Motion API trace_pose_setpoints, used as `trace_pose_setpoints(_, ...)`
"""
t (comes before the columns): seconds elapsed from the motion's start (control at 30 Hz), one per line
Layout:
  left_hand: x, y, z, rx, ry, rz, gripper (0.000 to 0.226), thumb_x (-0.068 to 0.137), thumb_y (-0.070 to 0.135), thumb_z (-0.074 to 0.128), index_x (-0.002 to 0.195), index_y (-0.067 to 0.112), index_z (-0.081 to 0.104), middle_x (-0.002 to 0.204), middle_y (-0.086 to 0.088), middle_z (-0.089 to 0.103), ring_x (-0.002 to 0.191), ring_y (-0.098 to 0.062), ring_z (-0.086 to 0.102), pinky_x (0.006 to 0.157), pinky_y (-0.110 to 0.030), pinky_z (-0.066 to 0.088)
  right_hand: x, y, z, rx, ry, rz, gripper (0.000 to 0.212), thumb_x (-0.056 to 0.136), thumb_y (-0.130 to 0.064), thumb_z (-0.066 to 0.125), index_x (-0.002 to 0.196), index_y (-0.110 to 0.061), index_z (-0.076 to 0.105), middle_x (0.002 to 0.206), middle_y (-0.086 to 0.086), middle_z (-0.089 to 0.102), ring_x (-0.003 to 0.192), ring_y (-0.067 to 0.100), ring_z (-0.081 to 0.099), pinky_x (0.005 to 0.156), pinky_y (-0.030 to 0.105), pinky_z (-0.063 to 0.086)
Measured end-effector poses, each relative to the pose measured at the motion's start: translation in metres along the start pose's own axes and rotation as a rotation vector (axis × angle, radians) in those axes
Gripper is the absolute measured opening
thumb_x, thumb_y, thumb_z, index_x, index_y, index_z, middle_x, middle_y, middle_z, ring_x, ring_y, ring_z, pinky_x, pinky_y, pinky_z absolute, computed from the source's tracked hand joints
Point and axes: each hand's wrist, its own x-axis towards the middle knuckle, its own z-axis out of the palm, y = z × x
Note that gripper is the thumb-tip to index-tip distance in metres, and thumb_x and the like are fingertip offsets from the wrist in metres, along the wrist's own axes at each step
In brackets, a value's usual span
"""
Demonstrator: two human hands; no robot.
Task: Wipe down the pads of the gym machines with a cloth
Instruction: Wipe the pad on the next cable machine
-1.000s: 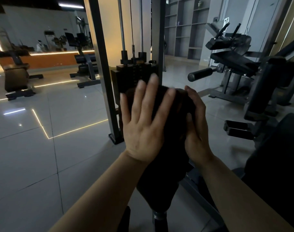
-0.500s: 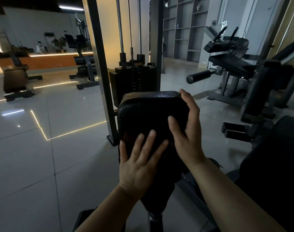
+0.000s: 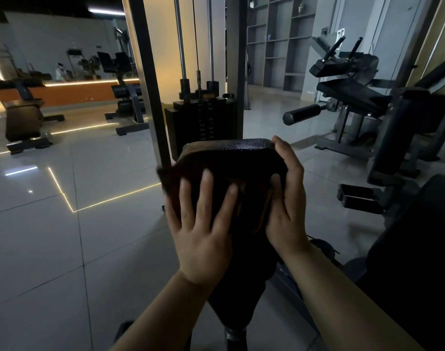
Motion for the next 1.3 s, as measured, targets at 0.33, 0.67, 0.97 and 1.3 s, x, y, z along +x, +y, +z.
trace_pose_setpoints(0.33,-0.060,0.013,-0.007,0.025,-0.275,-0.048,0.071,0.096,0.061,0.022,0.153,0.025,0.000,0.160,-0.005,-0.010,0.146,-0.034,-0.010,0.107,-0.064,0.010,-0.001,-0.003,0.001,-0.006,0.011,0.020,0.048,0.102,-0.041,0.028,0.140,-0.011,0.031,0.148,0.013,0.038,0.140,0.025,0.033,0.113,0.046,0.030)
trace_pose_setpoints(0.67,0.049,0.013,-0.007,0.081,-0.030,-0.096,0.051,0.099,0.043,0.039,0.146,0.026,0.025,0.153,-0.010,0.020,0.146,-0.033,0.006,0.113,-0.060,0.015,-0.002,-0.007,-0.002,0.009,-0.032,0.012,0.068,0.094,-0.059,0.037,0.142,-0.011,0.027,0.151,0.014,0.032,0.139,0.031,0.032,0.107,0.058,0.033)
trace_pose_setpoints(0.97,-0.070,0.004,0.005,0.053,-0.137,0.115,0.053,0.102,0.042,0.031,0.151,0.032,0.016,0.161,0.004,0.004,0.147,-0.027,0.003,0.114,-0.058,0.008,-0.003,-0.007,0.000,-0.013,-0.023,0.007,0.064,0.096,-0.046,0.045,0.140,-0.003,0.029,0.150,0.015,0.034,0.141,0.028,0.030,0.111,0.054,0.030)
trace_pose_setpoints(1.3,-0.046,-0.008,-0.005,0.062,-0.246,0.171,0.050,0.100,0.050,0.027,0.145,0.030,0.024,0.161,0.002,0.000,0.143,-0.029,0.011,0.104,-0.066,0.019,-0.002,-0.006,0.002,-0.012,0.006,0.024,0.051,0.098,-0.041,0.040,0.139,-0.011,0.031,0.148,0.014,0.036,0.139,0.030,0.033,0.108,0.057,0.032)
